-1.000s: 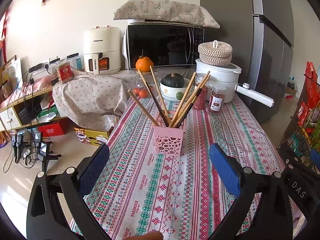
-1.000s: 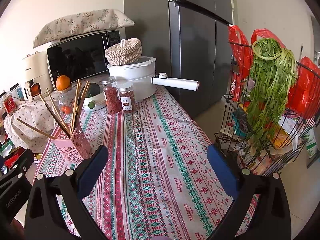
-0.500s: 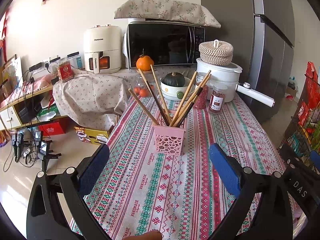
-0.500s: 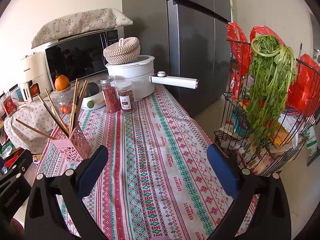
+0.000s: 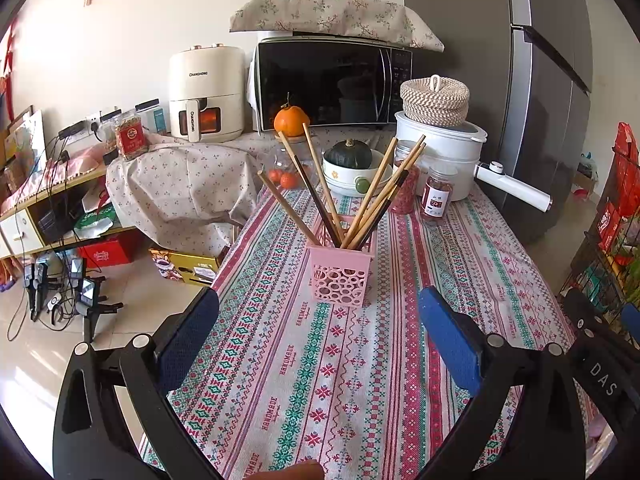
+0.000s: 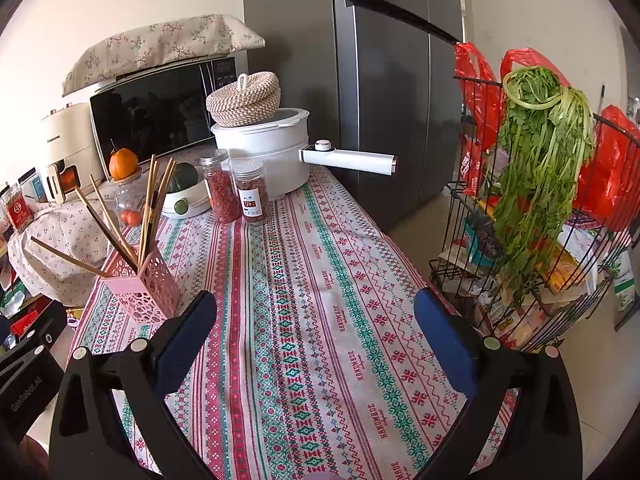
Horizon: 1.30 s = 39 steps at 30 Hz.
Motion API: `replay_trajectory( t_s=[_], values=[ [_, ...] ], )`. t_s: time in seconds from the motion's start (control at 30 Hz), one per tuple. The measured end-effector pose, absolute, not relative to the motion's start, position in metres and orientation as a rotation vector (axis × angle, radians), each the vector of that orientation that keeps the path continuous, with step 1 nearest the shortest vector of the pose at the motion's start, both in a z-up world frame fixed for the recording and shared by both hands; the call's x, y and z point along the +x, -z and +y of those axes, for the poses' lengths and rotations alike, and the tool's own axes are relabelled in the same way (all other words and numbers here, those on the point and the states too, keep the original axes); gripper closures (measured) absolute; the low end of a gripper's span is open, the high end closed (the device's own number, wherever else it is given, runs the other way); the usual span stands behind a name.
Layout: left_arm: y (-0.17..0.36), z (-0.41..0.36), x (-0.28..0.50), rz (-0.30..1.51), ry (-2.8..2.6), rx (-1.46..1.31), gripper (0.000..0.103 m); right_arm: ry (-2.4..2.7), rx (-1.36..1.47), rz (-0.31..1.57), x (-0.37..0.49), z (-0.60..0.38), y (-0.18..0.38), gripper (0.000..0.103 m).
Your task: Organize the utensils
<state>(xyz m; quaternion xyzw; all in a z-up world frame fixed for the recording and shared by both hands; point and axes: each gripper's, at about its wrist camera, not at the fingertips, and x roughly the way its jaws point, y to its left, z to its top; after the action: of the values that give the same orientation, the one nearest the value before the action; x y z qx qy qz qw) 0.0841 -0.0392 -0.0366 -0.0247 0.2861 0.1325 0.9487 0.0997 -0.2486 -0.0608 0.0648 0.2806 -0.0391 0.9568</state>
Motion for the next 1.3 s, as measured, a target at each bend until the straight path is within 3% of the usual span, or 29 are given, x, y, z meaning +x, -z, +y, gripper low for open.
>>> replay_trajectory(
  t_s=[1.3],
  values=[
    [0.0407,-0.0361,0.0825,0.597,-0.269,-0.053,0.007,0.079,0.133,0.591,0.1027,-0.2504,0.0662,0.007]
  ],
)
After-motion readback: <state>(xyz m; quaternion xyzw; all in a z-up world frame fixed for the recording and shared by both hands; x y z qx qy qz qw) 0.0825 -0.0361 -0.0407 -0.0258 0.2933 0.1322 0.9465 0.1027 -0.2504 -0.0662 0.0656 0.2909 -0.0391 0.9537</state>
